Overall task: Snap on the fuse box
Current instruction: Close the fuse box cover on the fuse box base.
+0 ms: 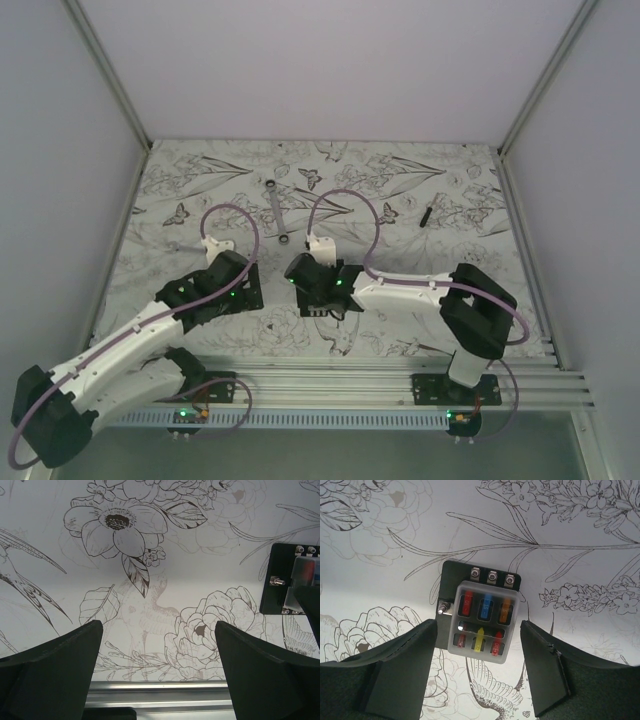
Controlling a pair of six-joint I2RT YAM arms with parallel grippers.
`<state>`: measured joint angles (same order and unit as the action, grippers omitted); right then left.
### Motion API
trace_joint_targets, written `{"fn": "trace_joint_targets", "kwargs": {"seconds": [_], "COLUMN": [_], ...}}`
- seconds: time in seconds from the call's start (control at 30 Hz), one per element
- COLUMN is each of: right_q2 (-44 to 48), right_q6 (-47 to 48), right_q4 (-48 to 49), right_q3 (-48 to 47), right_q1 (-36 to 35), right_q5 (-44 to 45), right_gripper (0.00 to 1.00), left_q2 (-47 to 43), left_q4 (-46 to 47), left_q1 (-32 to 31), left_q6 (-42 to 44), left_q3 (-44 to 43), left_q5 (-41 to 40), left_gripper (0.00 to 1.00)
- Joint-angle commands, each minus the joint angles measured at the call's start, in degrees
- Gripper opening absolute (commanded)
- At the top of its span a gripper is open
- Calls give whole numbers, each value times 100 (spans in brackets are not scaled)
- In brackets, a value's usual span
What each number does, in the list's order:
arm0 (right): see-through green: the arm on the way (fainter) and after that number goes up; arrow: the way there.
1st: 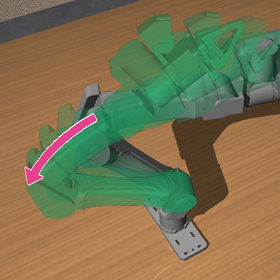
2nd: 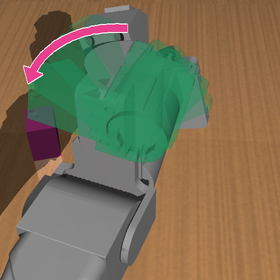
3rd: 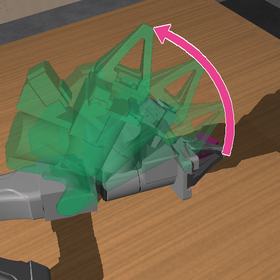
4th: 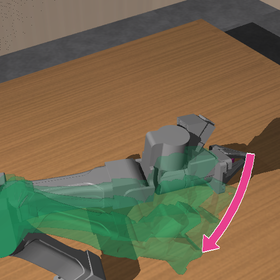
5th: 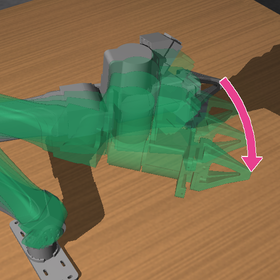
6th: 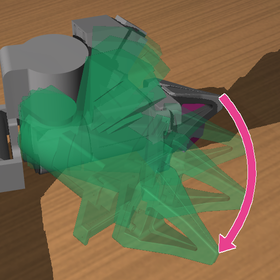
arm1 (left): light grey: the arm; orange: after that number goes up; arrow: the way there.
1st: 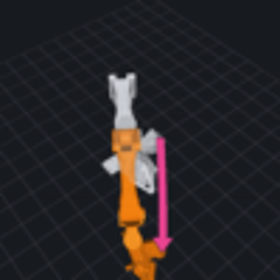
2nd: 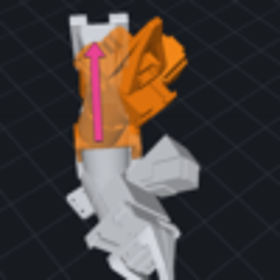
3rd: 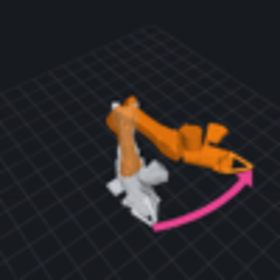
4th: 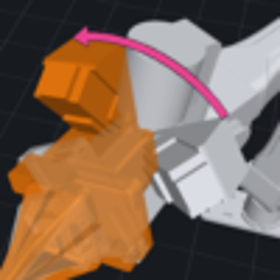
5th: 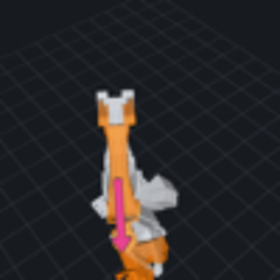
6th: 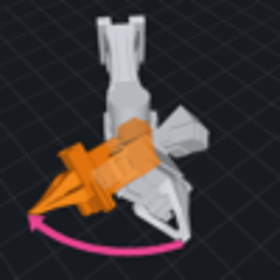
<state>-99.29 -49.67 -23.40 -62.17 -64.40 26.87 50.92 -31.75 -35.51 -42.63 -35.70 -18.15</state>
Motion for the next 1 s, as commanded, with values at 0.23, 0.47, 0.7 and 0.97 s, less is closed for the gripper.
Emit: {"fn": "trace_joint_targets", "kwargs": {"seconds": [0.23, 0.47, 0.7, 0.97], "right_q2": [1350, 2300, 2298, 1618], "right_q6": [788, 846, 843, 774], "right_q4": [1097, 2712, 3416, 4091], "right_q3": [889, 2314, 2901, 2935], "right_q1": [570, 1665, 2151, 2309], "right_q5": [-1262, -3094, -3876, -4535], "right_gripper": [75, 69, 61, 46], "left_q2": [532, 1417, 2490, 3268], "left_q4": [508, 1354, 1723, 1793], "left_q1": [44, 21, -145, -281], "left_q6": [-249, -524, -636, -511], "left_q3": [-363, -609, -1026, -1457], "left_q5": [1433, 2398, 2757, 2790], "left_gripper": [90, 77, 54, 34]}}
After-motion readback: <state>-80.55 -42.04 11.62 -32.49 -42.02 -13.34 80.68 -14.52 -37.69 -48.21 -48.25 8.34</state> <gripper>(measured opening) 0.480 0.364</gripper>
